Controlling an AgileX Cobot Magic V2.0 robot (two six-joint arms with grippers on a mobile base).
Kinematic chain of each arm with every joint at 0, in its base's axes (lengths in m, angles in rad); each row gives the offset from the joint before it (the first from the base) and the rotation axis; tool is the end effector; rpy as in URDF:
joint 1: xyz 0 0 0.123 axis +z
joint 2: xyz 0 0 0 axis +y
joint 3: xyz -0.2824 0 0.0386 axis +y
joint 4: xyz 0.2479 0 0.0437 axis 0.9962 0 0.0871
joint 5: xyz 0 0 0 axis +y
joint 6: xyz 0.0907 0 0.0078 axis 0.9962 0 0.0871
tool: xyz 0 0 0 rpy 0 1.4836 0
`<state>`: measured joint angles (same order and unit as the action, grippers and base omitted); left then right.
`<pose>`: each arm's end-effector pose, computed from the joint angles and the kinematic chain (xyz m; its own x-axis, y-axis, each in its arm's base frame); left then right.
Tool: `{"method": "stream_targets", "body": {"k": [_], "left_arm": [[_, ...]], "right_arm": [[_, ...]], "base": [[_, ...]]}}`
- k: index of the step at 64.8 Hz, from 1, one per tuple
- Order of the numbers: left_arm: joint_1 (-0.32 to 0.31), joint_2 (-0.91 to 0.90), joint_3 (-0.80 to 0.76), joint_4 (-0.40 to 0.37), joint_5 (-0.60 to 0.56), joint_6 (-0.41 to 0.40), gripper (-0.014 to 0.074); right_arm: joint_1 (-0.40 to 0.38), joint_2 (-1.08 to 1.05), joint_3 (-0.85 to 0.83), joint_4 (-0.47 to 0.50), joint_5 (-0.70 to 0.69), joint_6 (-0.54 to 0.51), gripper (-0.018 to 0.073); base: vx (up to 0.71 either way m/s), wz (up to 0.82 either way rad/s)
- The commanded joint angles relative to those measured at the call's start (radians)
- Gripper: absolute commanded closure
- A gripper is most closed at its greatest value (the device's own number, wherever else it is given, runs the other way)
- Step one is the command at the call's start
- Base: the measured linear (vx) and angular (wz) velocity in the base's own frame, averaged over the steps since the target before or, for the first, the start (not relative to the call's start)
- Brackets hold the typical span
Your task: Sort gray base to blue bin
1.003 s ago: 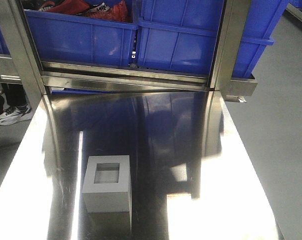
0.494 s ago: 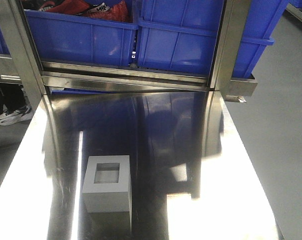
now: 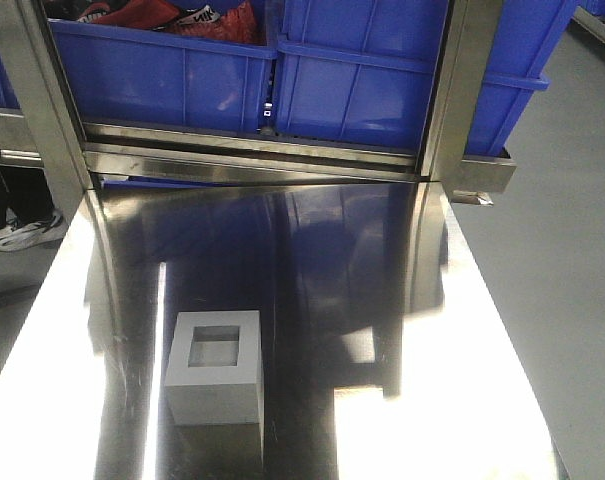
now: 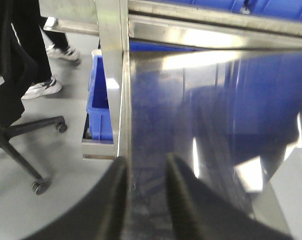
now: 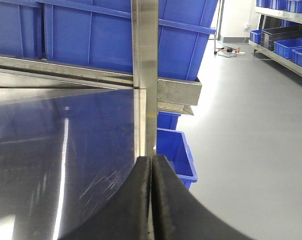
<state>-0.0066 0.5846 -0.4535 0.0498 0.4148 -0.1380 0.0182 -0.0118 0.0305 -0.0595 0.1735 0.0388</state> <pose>0.1189 0.0010 0.2816 -0.4394 -0.0894 -0.8938 -0.0522 0.9959 -0.0739 0.0564 0.0001 0.1877 -0.1043 -0.0217 -0.9943 -0.0101 0.9997 -0.0208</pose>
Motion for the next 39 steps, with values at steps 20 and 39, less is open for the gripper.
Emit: {"method": "stream_targets", "body": {"k": [20,39], "left_arm": [[-0.007,0.008,-0.037,-0.002,-0.047,0.007,0.0150],[-0.007,0.008,-0.037,-0.002,-0.047,-0.003,0.0149]], "right_arm": [[-0.005,-0.011,0.014,-0.006,-0.074,-0.005,0.0568],[-0.005,-0.011,0.014,-0.006,-0.074,-0.005,0.0568]], "base": [[0.00,0.00],[0.00,0.00]]}}
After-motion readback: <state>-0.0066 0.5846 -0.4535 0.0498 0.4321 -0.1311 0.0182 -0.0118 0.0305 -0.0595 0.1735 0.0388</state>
